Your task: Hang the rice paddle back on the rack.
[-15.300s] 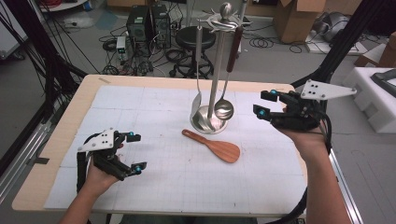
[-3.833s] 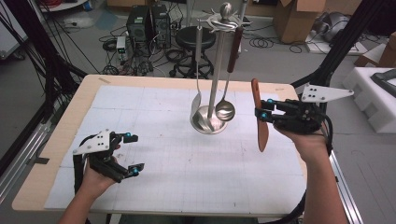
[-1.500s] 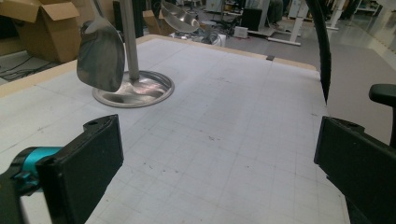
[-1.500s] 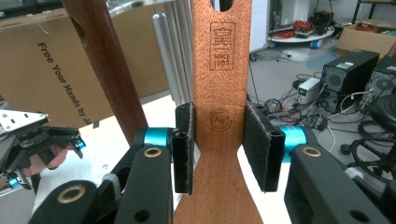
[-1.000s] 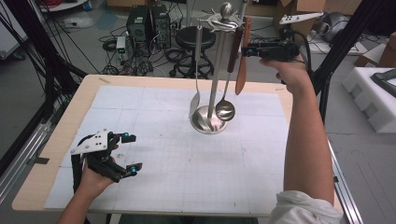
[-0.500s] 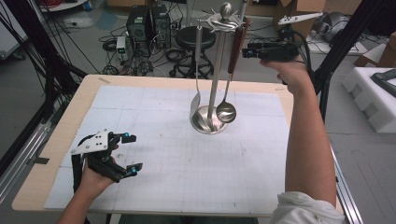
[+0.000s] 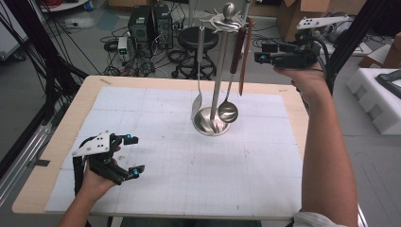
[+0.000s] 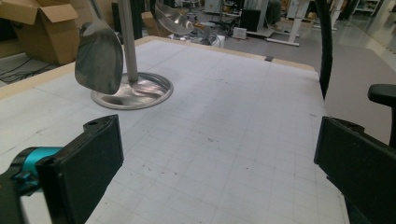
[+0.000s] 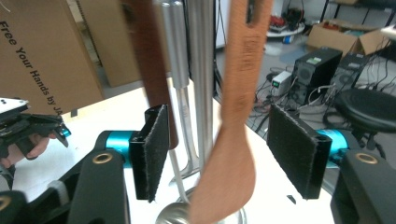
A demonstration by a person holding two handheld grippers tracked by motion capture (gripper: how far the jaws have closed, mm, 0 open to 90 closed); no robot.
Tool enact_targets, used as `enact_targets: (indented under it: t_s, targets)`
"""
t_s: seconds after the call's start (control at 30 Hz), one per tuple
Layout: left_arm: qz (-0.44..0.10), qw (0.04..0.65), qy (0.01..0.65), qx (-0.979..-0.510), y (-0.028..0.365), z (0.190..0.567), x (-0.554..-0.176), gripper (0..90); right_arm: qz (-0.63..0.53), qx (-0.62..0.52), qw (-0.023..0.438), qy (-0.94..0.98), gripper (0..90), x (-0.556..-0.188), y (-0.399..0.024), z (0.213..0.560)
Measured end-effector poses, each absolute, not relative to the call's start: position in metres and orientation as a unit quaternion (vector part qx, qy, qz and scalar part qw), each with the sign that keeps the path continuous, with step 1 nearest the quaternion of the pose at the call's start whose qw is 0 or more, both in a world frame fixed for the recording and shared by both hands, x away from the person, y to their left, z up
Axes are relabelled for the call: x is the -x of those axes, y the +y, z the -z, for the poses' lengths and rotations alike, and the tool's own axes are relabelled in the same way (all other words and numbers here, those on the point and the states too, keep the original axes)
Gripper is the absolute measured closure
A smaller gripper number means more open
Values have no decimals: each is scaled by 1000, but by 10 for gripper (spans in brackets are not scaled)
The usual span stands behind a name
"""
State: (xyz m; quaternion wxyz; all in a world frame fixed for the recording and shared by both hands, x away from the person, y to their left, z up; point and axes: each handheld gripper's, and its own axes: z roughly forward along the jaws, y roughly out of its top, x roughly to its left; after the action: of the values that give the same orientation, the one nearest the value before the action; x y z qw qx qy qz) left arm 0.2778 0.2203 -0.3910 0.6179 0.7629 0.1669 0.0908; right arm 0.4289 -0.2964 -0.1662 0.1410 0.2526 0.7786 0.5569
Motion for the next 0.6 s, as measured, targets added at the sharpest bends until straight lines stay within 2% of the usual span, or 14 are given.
enact_targets:
  t_s: [0.23, 0.6]
  targets:
    - [-94, 617, 165, -763, 219, 389, -279, 17, -563, -237, 156, 776, 356, -402, -300, 167]
    - [-92, 619, 164, -763, 217, 388, -283, 17, -581, -202, 175, 769, 331, -362, -299, 190]
